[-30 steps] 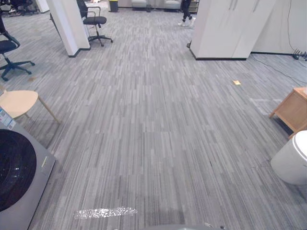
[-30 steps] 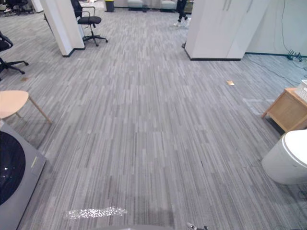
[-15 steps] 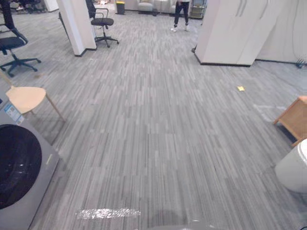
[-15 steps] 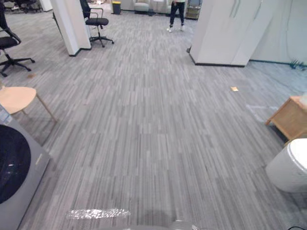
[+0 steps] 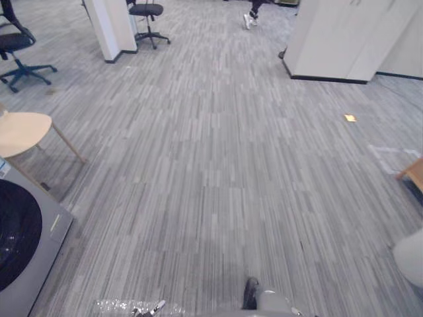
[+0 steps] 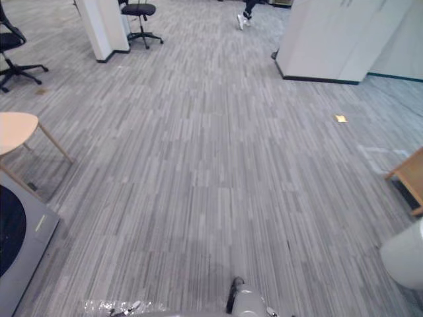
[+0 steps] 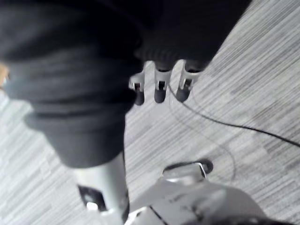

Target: Organize washtable

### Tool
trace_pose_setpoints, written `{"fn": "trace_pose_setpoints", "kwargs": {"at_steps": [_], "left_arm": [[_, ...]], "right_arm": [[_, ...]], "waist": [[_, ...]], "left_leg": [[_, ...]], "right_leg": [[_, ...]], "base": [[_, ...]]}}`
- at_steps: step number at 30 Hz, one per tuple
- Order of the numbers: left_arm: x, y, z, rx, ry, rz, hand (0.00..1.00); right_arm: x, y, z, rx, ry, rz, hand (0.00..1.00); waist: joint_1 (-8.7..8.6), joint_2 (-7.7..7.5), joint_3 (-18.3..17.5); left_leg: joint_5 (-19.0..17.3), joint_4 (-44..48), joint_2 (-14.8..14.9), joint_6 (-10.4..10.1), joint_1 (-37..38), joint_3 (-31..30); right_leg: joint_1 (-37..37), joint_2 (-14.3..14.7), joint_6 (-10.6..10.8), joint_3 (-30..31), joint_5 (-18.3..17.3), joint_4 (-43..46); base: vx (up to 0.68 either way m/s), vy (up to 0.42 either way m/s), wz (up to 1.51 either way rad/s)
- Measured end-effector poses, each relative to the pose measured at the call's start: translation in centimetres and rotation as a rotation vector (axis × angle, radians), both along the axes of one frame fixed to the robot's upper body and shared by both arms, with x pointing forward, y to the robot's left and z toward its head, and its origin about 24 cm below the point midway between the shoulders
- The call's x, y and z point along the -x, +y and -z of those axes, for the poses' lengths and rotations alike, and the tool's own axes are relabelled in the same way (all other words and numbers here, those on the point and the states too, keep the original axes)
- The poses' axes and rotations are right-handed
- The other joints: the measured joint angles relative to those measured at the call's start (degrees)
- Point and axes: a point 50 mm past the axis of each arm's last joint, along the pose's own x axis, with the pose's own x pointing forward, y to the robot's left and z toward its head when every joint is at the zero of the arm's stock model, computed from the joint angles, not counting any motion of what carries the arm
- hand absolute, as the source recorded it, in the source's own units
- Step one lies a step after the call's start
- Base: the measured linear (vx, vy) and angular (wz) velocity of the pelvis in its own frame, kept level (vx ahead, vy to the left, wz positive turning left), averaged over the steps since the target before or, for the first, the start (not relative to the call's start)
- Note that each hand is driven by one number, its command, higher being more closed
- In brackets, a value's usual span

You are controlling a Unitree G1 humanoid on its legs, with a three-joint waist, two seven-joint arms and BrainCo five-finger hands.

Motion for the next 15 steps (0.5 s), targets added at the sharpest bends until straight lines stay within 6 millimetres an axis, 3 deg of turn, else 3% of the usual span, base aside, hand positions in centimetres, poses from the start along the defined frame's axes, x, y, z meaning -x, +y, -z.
{"fn": "trace_pose_setpoints", "kwargs": {"at_steps": [1,2,3,4,5,8,9,12,14,15], "left_arm": [[0.1,-0.1,0.0,0.004,-0.001,-0.011,0.00],[0.3,-0.1,0.0,0.008,0.000,-0.042,0.00],[0.6,-0.2,0.1,0.013,0.005,-0.067,0.00],[0.7,-0.2,0.1,0.013,0.008,-0.072,0.00],[1.1,0.1,0.2,0.012,0.021,-0.086,0.00],[1.6,0.6,0.2,0.003,0.033,-0.089,0.00],[1.8,0.5,0.2,0.006,0.041,-0.091,0.00],[2.0,0.4,0.2,0.011,0.043,-0.105,0.00],[2.2,0.3,0.3,0.015,0.044,-0.112,0.00],[2.2,0.3,0.2,0.013,0.044,-0.111,0.00]], "right_arm": [[0.0,-0.1,0.0,0.003,-0.001,-0.001,0.00],[-0.3,-0.5,-0.1,0.013,-0.006,0.000,0.00],[-0.3,-0.7,-0.2,0.019,-0.006,-0.007,0.00],[-0.3,-0.7,-0.1,0.019,-0.003,-0.009,0.00],[-0.2,-0.7,0.0,0.017,0.010,-0.012,0.00],[-0.7,-0.4,0.1,0.003,0.010,-0.019,0.00],[-1.2,-0.3,0.1,-0.002,0.002,-0.025,0.00],[-2.4,-0.1,0.1,-0.007,-0.022,-0.030,0.00],[-3.4,0.5,0.0,-0.016,-0.047,-0.042,0.00],[-3.5,0.8,0.0,-0.020,-0.050,-0.053,0.00]], "waist": [[0.03,0.40,-0.1],[-0.08,1.45,-0.2],[-0.32,2.03,-0.2],[-0.39,2.14,-0.1],[-0.04,1.74,0.4],[0.33,0.82,0.9],[0.25,0.80,1.0],[0.41,0.71,1.9],[0.51,0.09,2.8],[0.58,-0.21,3.2]], "left_leg": [[1.0,2.0,0.8,-0.9,-1.0,0.0],[2.7,9.2,2.6,-0.3,-4.3,-1.0],[6.4,19.5,4.0,1.4,-9.0,-2.2],[9.8,24.8,4.8,1.8,-11.4,-3.2],[14.9,40.0,7.4,1.7,-17.4,-4.2],[13.7,48.7,8.0,3.3,-22.3,-1.6],[12.6,49.6,7.2,4.5,-25.7,-0.7],[10.8,44.9,5.6,4.1,-31.3,0.2],[9.4,37.4,4.6,4.6,-33.5,2.4],[9.5,29.4,3.6,4.6,-34.1,3.3]], "right_leg": [[0.1,0.5,-0.8,-0.3,-0.9,0.4],[1.0,2.0,-1.7,-0.9,-2.4,0.1],[2.6,3.3,-2.7,-1.3,-3.8,-0.7],[4.0,4.1,-3.3,-1.4,-4.3,-1.6],[9.2,6.2,-4.3,-1.0,-5.0,-5.6],[15.3,7.2,-4.5,0.9,-5.1,-10.1],[18.7,7.7,-4.5,2.2,-5.0,-13.2],[23.5,8.9,-4.5,4.2,-5.0,-17.1],[26.3,9.0,-4.4,5.6,-5.0,-19.5],[27.8,8.8,-3.8,6.5,-5.1,-21.1]], "base": [[0.58,-0.425,-0.06],[0.57,-0.408,-0.11],[0.55,-0.387,-0.12],[0.59,-0.395,-0.25],[0.48,-0.315,-0.29],[0.44,-0.245,-0.36],[0.34,-0.122,-0.47],[0.29,-0.035,-0.45],[0.22,0.054,-0.42],[0.30,0.170,-0.42]]}}
